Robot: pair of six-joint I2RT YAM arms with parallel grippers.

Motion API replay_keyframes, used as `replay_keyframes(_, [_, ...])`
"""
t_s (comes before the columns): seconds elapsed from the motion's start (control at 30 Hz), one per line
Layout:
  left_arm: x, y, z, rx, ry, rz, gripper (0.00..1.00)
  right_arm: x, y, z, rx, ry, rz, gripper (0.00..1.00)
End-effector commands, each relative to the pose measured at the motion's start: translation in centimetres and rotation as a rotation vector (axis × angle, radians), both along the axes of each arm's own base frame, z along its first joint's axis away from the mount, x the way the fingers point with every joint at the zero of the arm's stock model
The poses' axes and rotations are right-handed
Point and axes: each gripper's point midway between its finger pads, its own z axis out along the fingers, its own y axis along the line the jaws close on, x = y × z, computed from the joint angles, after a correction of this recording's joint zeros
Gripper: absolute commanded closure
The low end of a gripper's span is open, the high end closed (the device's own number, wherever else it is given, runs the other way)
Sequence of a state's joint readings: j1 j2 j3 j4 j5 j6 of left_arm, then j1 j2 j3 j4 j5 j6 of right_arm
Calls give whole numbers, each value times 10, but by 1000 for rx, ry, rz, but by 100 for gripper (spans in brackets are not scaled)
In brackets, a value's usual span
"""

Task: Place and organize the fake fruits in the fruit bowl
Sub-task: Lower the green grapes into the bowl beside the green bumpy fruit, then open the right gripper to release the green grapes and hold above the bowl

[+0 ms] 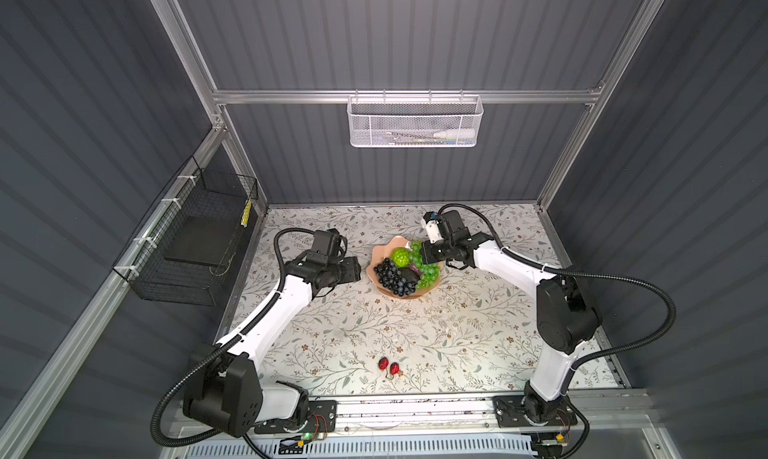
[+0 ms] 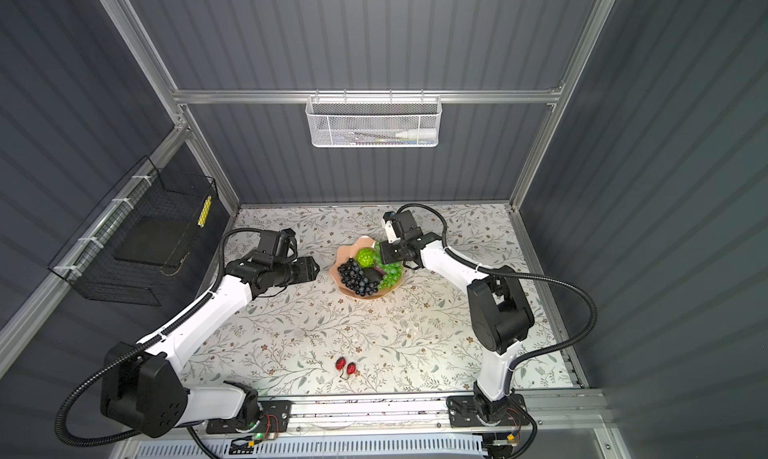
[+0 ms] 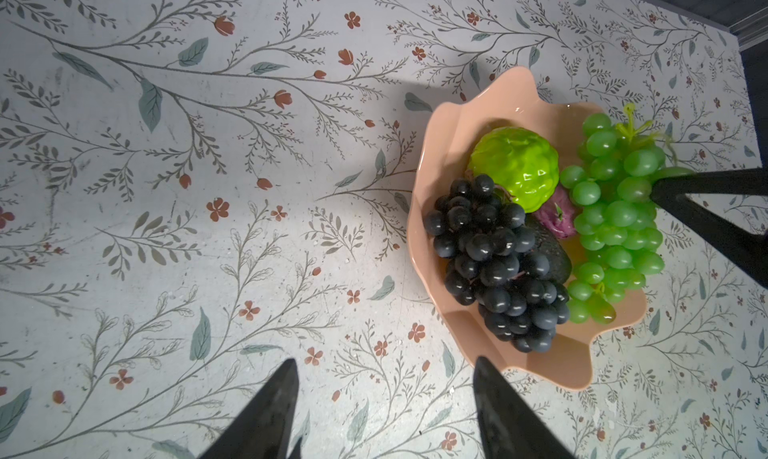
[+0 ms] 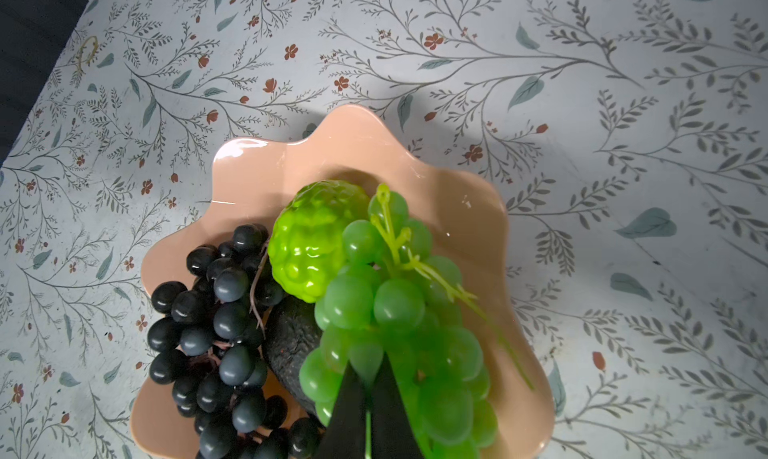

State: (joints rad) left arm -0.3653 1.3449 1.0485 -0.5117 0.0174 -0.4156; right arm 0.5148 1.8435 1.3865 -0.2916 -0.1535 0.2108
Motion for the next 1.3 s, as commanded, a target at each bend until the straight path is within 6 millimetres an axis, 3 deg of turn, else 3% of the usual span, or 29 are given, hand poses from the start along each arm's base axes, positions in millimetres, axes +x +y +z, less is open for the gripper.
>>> replay_keyframes(0.0, [2, 2, 3, 1, 3, 12, 33, 3, 6, 3, 7, -8, 34, 94])
replay_keyframes(0.13, [3, 0, 2, -5, 6, 10, 33, 4, 7, -3, -11, 9, 45, 90])
replay_keyframes(0.23, [2, 0, 3, -5, 8, 10, 33, 6, 7, 4, -9, -9, 48, 85])
replay_keyframes(0.33, [0, 0, 2, -6, 13, 7, 32, 6, 8, 15, -10, -25, 60, 73])
replay_keyframes(0.47, [-6, -4, 1, -22, 50, -19, 31, 3, 12, 46, 18, -60, 83, 57])
replay_keyframes(0.6, [-18, -6, -11, -23, 121, -40, 30, -10, 9, 65, 39, -72, 94, 51])
replay_keyframes(0.73, [-27, -7, -21, -29, 159, -50, 30, -18, 2, 71, 38, -81, 86, 51])
replay_keyframes(0.9, [-39, -16, -30, -76, 204, -92, 31, -23, -9, 61, 7, -83, 54, 60])
replay_keyframes(1.07, [-48, -21, -38, -104, 234, -113, 32, -11, -25, 43, -42, -106, -18, 67])
replay_keyframes(1.27, [-46, -22, -40, -109, 231, -101, 32, 16, -45, 20, -157, -115, -84, 74])
